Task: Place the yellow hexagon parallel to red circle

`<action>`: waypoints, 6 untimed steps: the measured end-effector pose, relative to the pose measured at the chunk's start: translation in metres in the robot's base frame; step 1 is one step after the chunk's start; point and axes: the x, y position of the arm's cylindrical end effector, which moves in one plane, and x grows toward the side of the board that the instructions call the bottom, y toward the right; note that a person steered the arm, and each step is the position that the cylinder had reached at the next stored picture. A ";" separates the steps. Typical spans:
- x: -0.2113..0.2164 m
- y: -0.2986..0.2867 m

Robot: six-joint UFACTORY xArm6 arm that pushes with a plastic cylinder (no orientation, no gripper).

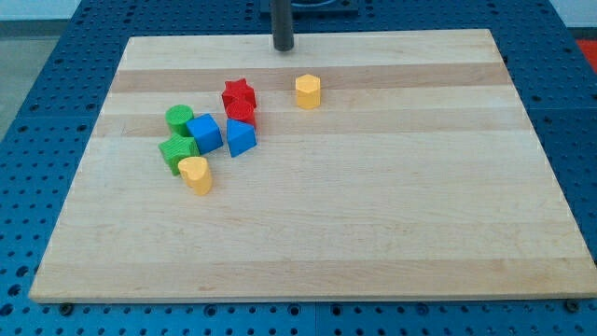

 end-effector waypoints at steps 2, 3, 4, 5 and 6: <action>-0.008 0.053; 0.022 0.073; 0.026 0.073; 0.046 0.065; 0.089 0.036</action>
